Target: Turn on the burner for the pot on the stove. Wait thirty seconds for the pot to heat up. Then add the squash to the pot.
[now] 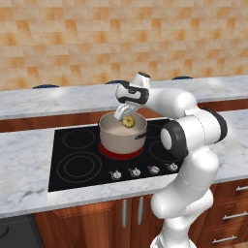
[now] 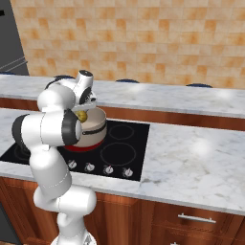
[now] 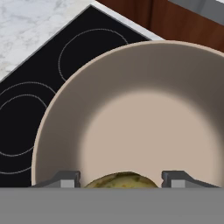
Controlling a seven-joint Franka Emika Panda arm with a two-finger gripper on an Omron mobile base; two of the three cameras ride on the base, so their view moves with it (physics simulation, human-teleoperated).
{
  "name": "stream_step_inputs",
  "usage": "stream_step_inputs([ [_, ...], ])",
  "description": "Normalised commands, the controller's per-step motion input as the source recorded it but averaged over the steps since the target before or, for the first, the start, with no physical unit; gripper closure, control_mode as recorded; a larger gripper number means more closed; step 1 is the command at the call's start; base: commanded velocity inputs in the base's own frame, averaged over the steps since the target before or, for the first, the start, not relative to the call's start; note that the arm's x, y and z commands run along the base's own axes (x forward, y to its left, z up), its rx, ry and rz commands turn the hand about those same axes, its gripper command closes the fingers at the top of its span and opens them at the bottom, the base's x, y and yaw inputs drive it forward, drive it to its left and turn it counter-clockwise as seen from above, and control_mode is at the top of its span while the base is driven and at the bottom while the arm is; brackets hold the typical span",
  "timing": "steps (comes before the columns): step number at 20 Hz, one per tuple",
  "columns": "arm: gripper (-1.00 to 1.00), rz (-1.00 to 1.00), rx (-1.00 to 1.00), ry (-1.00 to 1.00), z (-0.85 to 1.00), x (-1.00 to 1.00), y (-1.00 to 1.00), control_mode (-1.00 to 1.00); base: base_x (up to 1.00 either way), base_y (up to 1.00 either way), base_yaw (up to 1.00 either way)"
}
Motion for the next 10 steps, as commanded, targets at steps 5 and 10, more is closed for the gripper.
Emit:
stream_step_inputs([
  [5, 1.00, 0.00, 0.00, -0.03, -0.02, 0.00, 0.00, -1.00, 0.00, 0.00, 0.00],
  [10, 1.00, 0.00, 0.00, 0.00, -0.17, 0.00, 0.00, -1.00, 0.00, 0.00, 0.00],
])
